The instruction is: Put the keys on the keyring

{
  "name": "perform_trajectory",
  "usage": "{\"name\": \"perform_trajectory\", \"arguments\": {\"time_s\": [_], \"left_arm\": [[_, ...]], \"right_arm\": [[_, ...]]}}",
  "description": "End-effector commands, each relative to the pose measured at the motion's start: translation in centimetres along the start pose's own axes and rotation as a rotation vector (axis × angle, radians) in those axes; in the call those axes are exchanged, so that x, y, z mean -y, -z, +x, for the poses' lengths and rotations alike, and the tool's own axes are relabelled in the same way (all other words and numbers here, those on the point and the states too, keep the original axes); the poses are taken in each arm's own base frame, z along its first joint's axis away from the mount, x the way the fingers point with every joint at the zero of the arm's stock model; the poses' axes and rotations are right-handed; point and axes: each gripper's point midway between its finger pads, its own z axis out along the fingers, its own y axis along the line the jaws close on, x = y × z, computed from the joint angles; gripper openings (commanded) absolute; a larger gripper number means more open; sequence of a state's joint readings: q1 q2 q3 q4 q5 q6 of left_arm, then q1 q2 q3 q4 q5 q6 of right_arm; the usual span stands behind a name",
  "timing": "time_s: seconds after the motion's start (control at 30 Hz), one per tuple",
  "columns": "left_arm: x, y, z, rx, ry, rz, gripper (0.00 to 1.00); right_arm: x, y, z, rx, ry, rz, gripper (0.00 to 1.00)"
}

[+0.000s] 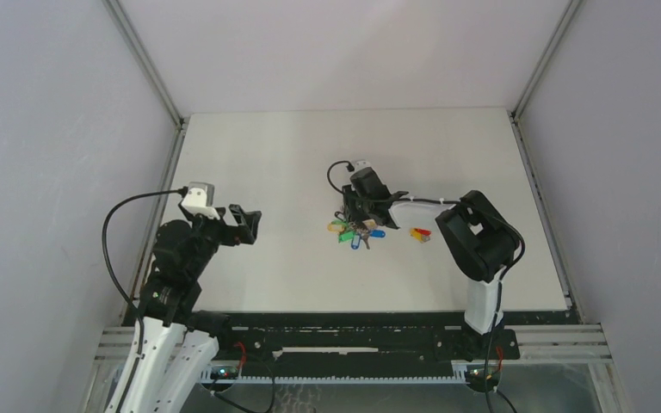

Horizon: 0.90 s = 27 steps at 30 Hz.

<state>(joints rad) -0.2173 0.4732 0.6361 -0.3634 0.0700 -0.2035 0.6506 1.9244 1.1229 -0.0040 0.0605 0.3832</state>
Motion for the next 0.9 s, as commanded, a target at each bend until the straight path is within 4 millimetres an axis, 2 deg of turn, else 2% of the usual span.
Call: {"name": "perform_trajectory", "arguments": {"time_s": [0.0,0.17,0.43,0.63,0.87], "left_arm": [[1.9,0.3,-1.5,0.014,0.076,0.072,1.0],[2.7,-0.5,0.6,-0.059,0.167,0.108,1.0],[3.7,-2.5,3.4,-0.149,0.285,0.161,1.0],[4.6,-4.3,5.3,-0.23,0.366,0.201,0.98],[6.1,-6.4,8.3,-0.353,0.447,0.271,0.92]], "right_arm": [[-3.2,3.0,-0.3,0.043,0.126,-0.123,0.36],[-5.3,5.1,1.1,0.065,0.206,-0.259,0.33],[-8.4,7.9,3.7,0.1,0.459,-0.411,0.3],[-10.7,9.8,4.6,0.165,0.596,-0.541,0.27],[-12.3,11.0,5.6,0.198,0.708,-0.611,0.25]]}}
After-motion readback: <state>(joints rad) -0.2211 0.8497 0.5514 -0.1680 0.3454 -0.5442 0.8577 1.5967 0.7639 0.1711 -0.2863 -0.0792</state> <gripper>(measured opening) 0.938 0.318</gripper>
